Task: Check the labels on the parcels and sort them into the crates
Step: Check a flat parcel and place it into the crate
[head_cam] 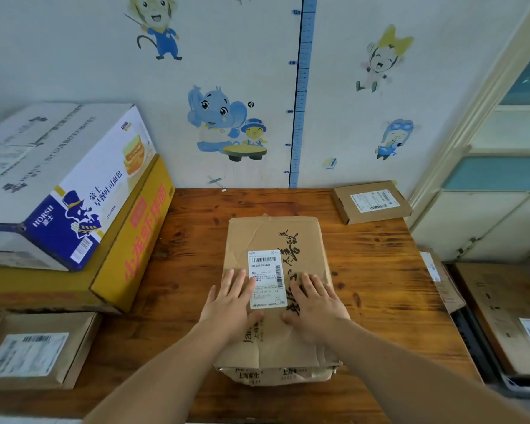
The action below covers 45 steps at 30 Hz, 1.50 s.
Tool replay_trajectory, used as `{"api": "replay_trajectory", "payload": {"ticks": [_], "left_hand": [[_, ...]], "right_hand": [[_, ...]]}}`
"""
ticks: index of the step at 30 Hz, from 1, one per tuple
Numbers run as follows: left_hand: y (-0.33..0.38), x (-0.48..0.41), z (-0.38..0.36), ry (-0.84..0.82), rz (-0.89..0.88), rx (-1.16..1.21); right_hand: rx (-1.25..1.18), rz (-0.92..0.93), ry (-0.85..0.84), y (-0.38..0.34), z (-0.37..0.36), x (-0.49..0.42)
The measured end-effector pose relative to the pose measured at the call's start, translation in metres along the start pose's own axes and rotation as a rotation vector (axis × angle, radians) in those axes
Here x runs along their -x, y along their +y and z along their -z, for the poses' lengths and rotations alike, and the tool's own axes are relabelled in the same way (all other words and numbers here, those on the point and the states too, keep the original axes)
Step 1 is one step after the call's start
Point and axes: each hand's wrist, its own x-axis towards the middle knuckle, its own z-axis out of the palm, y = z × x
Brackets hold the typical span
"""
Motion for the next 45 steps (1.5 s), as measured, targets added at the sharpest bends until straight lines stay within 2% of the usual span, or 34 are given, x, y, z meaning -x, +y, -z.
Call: {"api": "replay_trajectory", "payload": {"ticks": [8, 11, 16, 21, 29, 33, 38, 45], "left_hand": [[0.002, 0.033, -0.013, 0.043, -0.017, 0.073], [-0.001, 0.047, -0.021, 0.028, 0.007, 0.161], [-0.003, 0.061, -0.035, -0.001, -0.021, 0.354], [-0.01, 0.069, -0.037, -0.01, -0.05, 0.391], [-0.019, 0.076, -0.012, 0.086, -0.058, 0.439], [-0.027, 0.081, 0.03, 0.226, -0.052, 0.494], [-0.026, 0.085, 0.087, 0.371, 0.019, 0.564], [-0.028, 0.093, 0.149, 0.516, 0.081, 0.597]], "right_hand": [[-0.049, -0.011, 0.089, 0.014, -0.013, 0.03], [-0.111, -0.056, 0.062, 0.019, -0.023, 0.047], [-0.345, -0.166, 0.018, 0.016, -0.04, 0.06], [-0.518, -0.213, 0.036, 0.011, -0.044, 0.067], [-0.584, -0.188, 0.216, 0.012, -0.016, 0.078], [-0.687, -0.18, 0.406, 0.015, 0.011, 0.089], [-0.855, -0.16, 0.559, 0.01, 0.052, 0.096], [-0.931, -0.154, 0.682, 0.01, 0.113, 0.097]]}}
